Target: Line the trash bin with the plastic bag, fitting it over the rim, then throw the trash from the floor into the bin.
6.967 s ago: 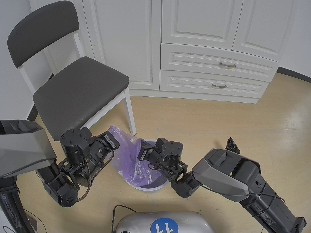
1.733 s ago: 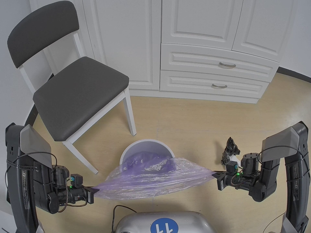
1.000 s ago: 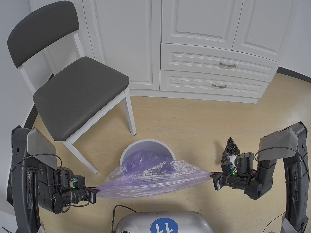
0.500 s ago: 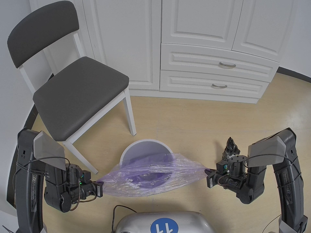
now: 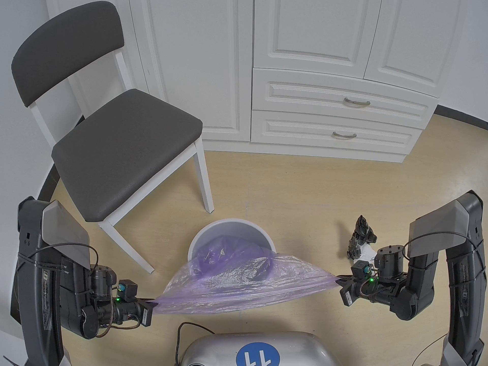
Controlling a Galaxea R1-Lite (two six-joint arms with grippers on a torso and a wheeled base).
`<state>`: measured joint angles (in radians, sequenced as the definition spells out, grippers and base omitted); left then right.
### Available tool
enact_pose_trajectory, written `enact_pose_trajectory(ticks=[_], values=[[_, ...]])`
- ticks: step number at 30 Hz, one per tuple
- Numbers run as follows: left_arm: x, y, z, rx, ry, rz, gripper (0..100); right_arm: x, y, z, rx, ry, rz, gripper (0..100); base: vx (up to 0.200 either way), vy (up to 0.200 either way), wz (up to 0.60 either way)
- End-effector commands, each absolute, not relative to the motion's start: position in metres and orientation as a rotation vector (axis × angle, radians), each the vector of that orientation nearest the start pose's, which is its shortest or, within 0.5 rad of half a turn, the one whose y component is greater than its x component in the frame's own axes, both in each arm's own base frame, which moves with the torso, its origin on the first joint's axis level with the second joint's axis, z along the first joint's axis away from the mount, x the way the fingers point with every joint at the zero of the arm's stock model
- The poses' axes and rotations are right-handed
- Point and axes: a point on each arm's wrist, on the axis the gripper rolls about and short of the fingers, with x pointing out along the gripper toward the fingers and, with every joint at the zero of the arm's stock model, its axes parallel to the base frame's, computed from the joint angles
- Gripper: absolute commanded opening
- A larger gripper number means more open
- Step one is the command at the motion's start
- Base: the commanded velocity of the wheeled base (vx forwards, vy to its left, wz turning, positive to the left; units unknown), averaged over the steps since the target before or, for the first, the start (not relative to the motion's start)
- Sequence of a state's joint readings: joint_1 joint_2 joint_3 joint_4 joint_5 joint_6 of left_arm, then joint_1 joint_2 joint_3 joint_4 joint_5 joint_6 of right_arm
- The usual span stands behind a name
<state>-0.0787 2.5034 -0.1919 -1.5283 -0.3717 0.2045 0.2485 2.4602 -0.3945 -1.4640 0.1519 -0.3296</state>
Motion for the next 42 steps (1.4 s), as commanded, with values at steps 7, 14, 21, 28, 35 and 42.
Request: enact_pose_trajectory(ticks=[7, 14, 21, 28, 35, 42], values=[[0.240, -0.026, -0.077, 0.100, 0.772, -0.517, 0, 0.284, 0.075, -0.048, -0.368, 0.590, 0.497, 0, 0.000, 0.000, 0.00], [0.236, -0.028, -0.082, 0.107, 0.798, -0.530, 0, 0.279, 0.075, -0.047, -0.383, 0.654, 0.516, 0, 0.000, 0.000, 0.00], [0.232, -0.021, -0.074, 0.142, 0.782, -0.528, 0, 0.281, 0.067, -0.035, -0.398, 0.622, 0.493, 0, 0.000, 0.000, 0.00], [0.232, -0.019, -0.073, 0.130, 0.774, -0.538, 0, 0.282, 0.066, -0.032, -0.397, 0.627, 0.489, 0, 0.000, 0.000, 0.00], [0.235, -0.024, -0.088, 0.133, 0.801, -0.559, 0, 0.287, 0.074, -0.051, -0.404, 0.706, 0.525, 0, 0.000, 0.000, 0.00], [0.253, -0.025, -0.089, 0.148, 0.737, -0.544, 0, 0.322, 0.090, -0.053, -0.389, 0.747, 0.503, 0, 0.000, 0.000, 0.00]])
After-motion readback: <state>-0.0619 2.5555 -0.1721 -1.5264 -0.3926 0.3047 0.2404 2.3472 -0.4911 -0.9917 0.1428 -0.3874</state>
